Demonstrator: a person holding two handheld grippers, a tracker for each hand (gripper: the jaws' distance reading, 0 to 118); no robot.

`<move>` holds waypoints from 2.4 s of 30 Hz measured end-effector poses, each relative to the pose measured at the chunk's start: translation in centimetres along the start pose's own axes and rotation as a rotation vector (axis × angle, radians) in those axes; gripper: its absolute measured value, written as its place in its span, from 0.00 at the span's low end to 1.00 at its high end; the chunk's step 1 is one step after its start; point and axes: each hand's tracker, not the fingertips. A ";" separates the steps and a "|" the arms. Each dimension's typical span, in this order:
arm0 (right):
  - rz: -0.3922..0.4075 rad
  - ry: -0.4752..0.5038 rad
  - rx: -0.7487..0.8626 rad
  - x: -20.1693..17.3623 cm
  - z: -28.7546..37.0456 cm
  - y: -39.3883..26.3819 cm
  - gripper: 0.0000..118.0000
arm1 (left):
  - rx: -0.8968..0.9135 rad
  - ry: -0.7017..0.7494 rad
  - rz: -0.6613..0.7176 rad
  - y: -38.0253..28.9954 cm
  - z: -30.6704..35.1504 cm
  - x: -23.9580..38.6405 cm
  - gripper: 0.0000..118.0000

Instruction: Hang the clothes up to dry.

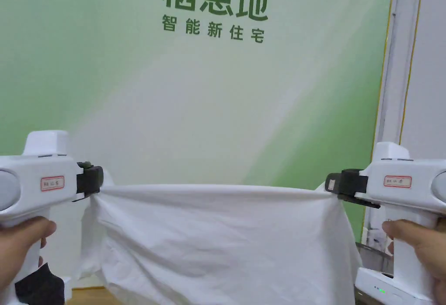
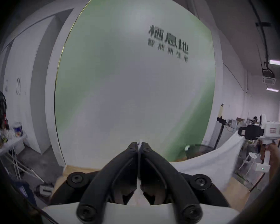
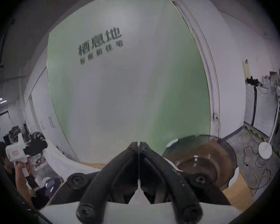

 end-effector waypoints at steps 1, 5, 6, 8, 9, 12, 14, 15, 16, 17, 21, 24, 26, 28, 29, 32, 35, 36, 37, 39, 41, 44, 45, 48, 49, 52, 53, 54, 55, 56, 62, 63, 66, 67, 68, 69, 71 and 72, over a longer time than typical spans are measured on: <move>-0.001 0.014 0.007 -0.6 0.0 1.2 0.01 | 0.017 0.018 -0.022 1.6 -0.3 0.2 0.00; 0.069 0.011 0.046 -3.1 -0.4 5.3 0.01 | 0.045 0.076 -0.101 6.5 -1.1 1.0 0.00; 0.096 -0.006 0.056 -3.8 -0.5 6.3 0.01 | 0.044 0.077 -0.097 7.5 -1.3 1.1 0.00; 0.095 -0.003 0.066 -5.0 -0.7 7.9 0.01 | 0.056 0.083 -0.097 9.2 -1.5 1.0 0.00; 0.091 -0.005 0.075 -5.4 -0.9 8.8 0.01 | 0.064 0.091 -0.105 10.0 -1.6 1.1 0.00; 0.083 0.003 0.094 -6.6 -2.0 11.3 0.01 | 0.086 0.121 -0.130 12.5 -1.8 0.7 0.00; 0.093 -0.012 0.097 -7.6 -3.0 12.8 0.01 | 0.082 0.129 -0.132 14.3 -2.1 0.3 0.00; 0.095 -0.019 0.099 -7.8 -3.6 13.4 0.01 | 0.081 0.128 -0.123 15.3 -2.2 0.1 0.00; 0.099 -0.024 0.100 -8.3 -4.2 14.1 0.01 | 0.075 0.133 -0.115 16.1 -2.4 0.0 0.00; 0.107 -0.030 0.101 -8.9 -4.8 14.6 0.01 | 0.067 0.139 -0.124 16.8 -2.7 0.0 0.00; 0.120 -0.047 0.100 -10.4 -7.3 15.6 0.01 | 0.080 0.216 -0.216 18.3 -3.6 -0.1 0.00; 0.148 -0.057 0.093 -11.3 -9.2 15.5 0.01 | 0.080 0.232 -0.213 18.4 -4.4 -0.9 0.00; 0.150 -0.043 0.090 -11.6 -10.1 15.0 0.01 | 0.079 0.245 -0.200 17.9 -4.8 -1.8 0.00; 0.153 -0.028 0.077 -11.5 -10.9 14.3 0.01 | 0.073 0.247 -0.196 17.0 -5.2 -2.5 0.00; 0.159 -0.022 0.068 -11.6 -11.3 13.8 0.01 | 0.065 0.250 -0.202 16.2 -5.4 -2.8 0.00; 0.177 -0.011 0.033 -11.4 -12.3 12.3 0.01 | 0.031 0.254 -0.224 14.1 -6.1 -3.8 0.00; 0.189 -0.003 -0.003 -11.2 -12.7 10.6 0.01 | -0.017 0.252 -0.226 11.9 -6.5 -4.8 0.00; 0.198 0.003 -0.011 -11.2 -12.7 10.0 0.01 | -0.024 0.250 -0.216 11.3 -6.5 -5.1 0.00; 0.216 0.003 -0.020 -11.2 -12.6 9.2 0.01 | -0.034 0.250 -0.218 10.5 -6.5 -5.3 0.00; 0.261 -0.001 -0.051 -11.2 -12.4 7.8 0.01 | -0.058 0.245 -0.233 8.7 -6.3 -5.6 0.00; 0.273 0.005 -0.080 -10.9 -12.0 6.1 0.01 | -0.097 0.233 -0.243 6.5 -6.0 -5.7 0.00; 0.287 0.015 -0.120 -10.0 -11.0 3.5 0.01 | -0.152 0.215 -0.265 3.3 -4.9 -5.6 0.00; 0.297 0.022 -0.142 -9.6 -10.5 2.5 0.01 | -0.175 0.200 -0.272 2.1 -4.4 -5.7 0.00; 0.311 0.034 -0.201 -8.4 -8.7 -0.4 0.01 | -0.237 0.150 -0.253 -1.0 -2.7 -5.8 0.00; 0.311 0.040 -0.224 -7.9 -7.9 -1.5 0.01 | -0.264 0.129 -0.242 -2.1 -1.9 -5.8 0.00; 0.329 0.061 -0.300 -6.7 -5.1 -4.8 0.01 | -0.323 0.076 -0.255 -5.5 0.6 -5.1 0.00; 0.335 0.074 -0.328 -6.2 -4.1 -6.0 0.01 | -0.344 0.053 -0.255 -6.9 1.7 -4.7 0.00; 0.344 0.083 -0.358 -5.7 -2.8 -7.4 0.01 | -0.380 0.024 -0.258 -8.3 2.6 -4.4 0.00; 0.352 0.087 -0.393 -5.2 -1.5 -9.1 0.01 | -0.410 -0.001 -0.255 -10.0 3.7 -4.0 0.00; 0.363 0.091 -0.439 -4.7 -0.3 -10.8 0.01 | -0.443 -0.026 -0.244 -11.9 4.9 -3.7 0.00; 0.317 0.110 -0.748 -0.9 5.6 -24.2 0.01 | -0.732 -0.133 -0.146 -25.3 10.7 -3.2 0.00; 0.298 0.112 -0.798 -0.3 6.2 -26.5 0.01 | -0.785 -0.141 -0.139 -27.2 11.3 -3.2 0.00; 0.265 0.107 -0.907 1.1 7.1 -31.5 0.01 | -0.880 -0.141 -0.085 -31.5 13.3 -3.4 0.00; 0.253 0.107 -0.919 1.4 7.2 -32.5 0.01 | -0.899 -0.135 -0.064 -32.3 13.8 -3.5 0.00; 0.237 0.118 -0.937 1.5 7.2 -33.2 0.01 | -0.922 -0.143 -0.052 -32.9 14.4 -3.4 0.00; 0.238 0.125 -0.948 1.6 7.3 -33.7 0.01 | -0.924 -0.144 -0.045 -33.3 14.9 -3.3 0.00; 0.249 0.134 -0.957 1.3 7.5 -34.0 0.05 | -0.901 -0.138 -0.056 -32.9 15.6 -2.9 0.00; 0.251 0.142 -0.958 1.3 7.3 -33.8 0.10 | -0.902 -0.136 -0.069 -32.7 15.7 -2.7 0.01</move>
